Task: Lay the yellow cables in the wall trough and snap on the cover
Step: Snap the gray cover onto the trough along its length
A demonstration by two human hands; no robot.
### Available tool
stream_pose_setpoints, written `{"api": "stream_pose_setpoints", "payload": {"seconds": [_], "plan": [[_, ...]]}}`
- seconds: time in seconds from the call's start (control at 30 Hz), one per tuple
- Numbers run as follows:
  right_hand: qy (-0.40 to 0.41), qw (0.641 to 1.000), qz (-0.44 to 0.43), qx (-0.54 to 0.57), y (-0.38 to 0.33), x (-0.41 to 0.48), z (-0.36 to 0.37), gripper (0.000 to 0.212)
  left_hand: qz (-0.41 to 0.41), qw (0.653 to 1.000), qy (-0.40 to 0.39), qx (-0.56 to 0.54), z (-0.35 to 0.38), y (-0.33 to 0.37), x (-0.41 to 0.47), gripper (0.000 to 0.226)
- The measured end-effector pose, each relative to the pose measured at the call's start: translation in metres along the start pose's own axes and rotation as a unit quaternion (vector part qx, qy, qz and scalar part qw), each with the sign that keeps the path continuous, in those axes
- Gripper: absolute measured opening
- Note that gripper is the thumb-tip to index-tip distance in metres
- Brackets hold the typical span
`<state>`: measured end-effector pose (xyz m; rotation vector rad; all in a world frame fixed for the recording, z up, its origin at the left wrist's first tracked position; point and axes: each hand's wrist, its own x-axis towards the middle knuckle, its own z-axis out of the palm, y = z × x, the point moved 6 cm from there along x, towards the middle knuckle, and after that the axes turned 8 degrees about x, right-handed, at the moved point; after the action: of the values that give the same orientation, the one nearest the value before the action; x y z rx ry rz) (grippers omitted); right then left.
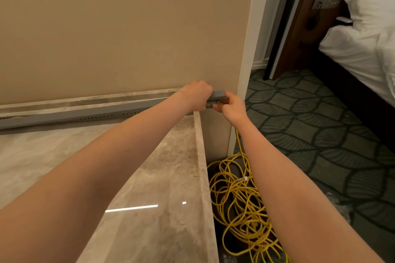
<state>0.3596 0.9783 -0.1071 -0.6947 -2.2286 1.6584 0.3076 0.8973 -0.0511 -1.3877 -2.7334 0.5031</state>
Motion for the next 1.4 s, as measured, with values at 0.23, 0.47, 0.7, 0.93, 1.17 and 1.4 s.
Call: {"api": "stream_pose_setpoints", "payload": {"seconds": [0.23, 0.47, 0.7, 0.93, 1.17, 1.4], "plan": [[-0.004, 1.0, 0.018, 0.021, 0.0, 0.004, -0.006, 0.029, 0.032, 0.999, -0.028, -0.018, 0.003, -0.005, 0.005, 0.023], [-0.027, 0.998, 0.034, 0.041, 0.0, 0.007, -0.006, 0.036, 0.044, 0.997, -0.067, -0.002, 0.011, -0.021, 0.005, 0.024], [-0.042, 0.998, 0.022, 0.027, -0.004, 0.008, -0.007, 0.034, 0.048, 0.998, -0.028, 0.004, 0.007, -0.012, 0.004, 0.024], [-0.047, 0.998, 0.018, 0.025, -0.001, 0.007, -0.007, 0.033, 0.042, 0.999, -0.026, 0.013, 0.007, -0.002, 0.008, 0.024], [-0.057, 0.996, -0.006, 0.07, -0.003, 0.005, -0.006, 0.041, 0.047, 0.999, -0.008, -0.006, 0.009, -0.004, 0.003, 0.027], [-0.052, 0.995, -0.013, 0.081, -0.008, 0.001, -0.003, 0.044, 0.035, 0.999, -0.003, -0.015, 0.014, -0.018, -0.002, 0.025]]}}
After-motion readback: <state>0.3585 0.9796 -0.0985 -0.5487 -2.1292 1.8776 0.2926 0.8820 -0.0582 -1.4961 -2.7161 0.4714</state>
